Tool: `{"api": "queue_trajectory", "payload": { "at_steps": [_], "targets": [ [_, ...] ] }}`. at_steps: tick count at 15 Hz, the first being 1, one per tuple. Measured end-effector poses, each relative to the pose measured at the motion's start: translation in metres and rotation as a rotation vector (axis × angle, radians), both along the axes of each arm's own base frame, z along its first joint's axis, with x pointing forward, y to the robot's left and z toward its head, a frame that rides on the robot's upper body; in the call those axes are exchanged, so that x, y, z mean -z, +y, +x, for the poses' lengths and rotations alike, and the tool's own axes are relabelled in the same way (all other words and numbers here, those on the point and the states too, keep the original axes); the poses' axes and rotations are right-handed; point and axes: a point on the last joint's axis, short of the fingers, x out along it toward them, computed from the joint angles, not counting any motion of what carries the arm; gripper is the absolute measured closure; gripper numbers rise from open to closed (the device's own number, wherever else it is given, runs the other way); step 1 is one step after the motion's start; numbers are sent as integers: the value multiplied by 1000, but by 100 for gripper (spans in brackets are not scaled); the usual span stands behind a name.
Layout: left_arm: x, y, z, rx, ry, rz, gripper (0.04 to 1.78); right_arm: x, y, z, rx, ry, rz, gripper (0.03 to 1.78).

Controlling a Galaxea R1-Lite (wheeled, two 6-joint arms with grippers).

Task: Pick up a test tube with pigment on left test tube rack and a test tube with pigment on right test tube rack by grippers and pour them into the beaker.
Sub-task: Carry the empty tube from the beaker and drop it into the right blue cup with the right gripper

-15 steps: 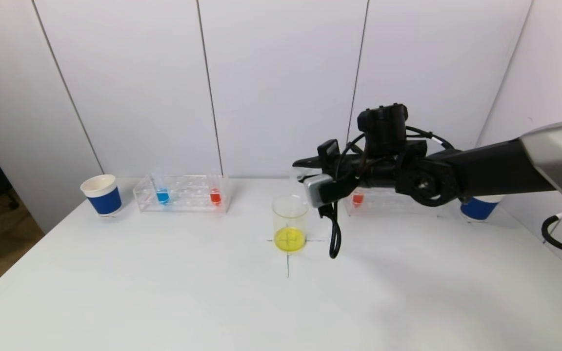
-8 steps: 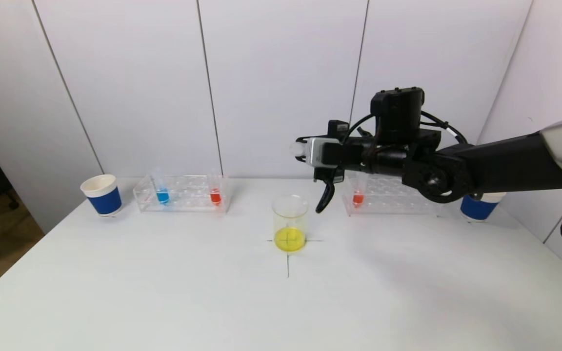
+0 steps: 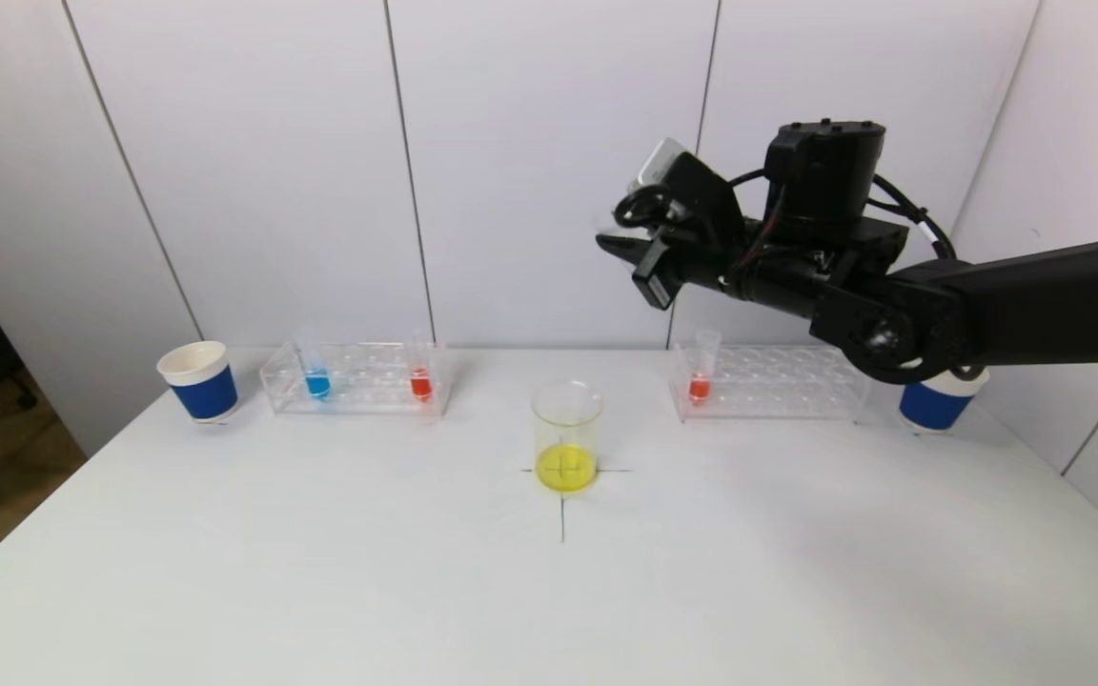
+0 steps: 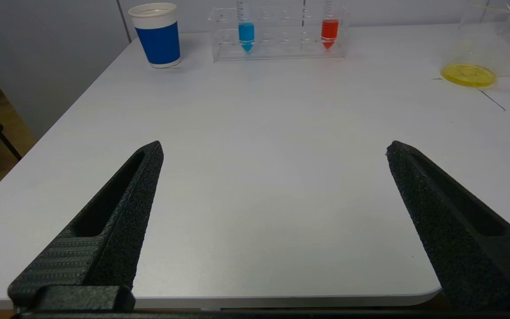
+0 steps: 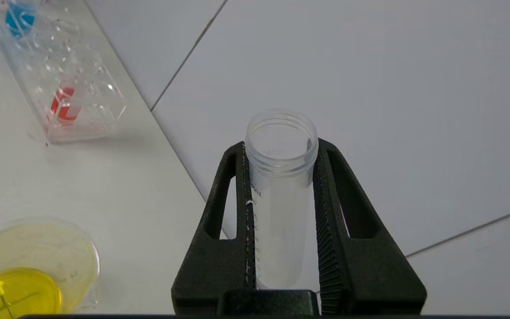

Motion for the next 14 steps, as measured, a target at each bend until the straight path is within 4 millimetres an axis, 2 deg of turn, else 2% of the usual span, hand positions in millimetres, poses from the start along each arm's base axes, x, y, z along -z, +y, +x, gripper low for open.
{"api": "queue_trajectory", "payload": {
  "at_steps": [4, 10, 14],
  "targets": [
    [0, 0, 0, 0, 0, 0, 6, -22, -14, -6, 151, 94, 216, 136],
    [0, 0, 0, 0, 0, 0, 6, -38, -58, 1, 393, 116, 394, 136],
    [0, 0, 0, 0, 0, 0, 6, -47, -86, 2, 494, 130, 512, 136]
  ]
}}
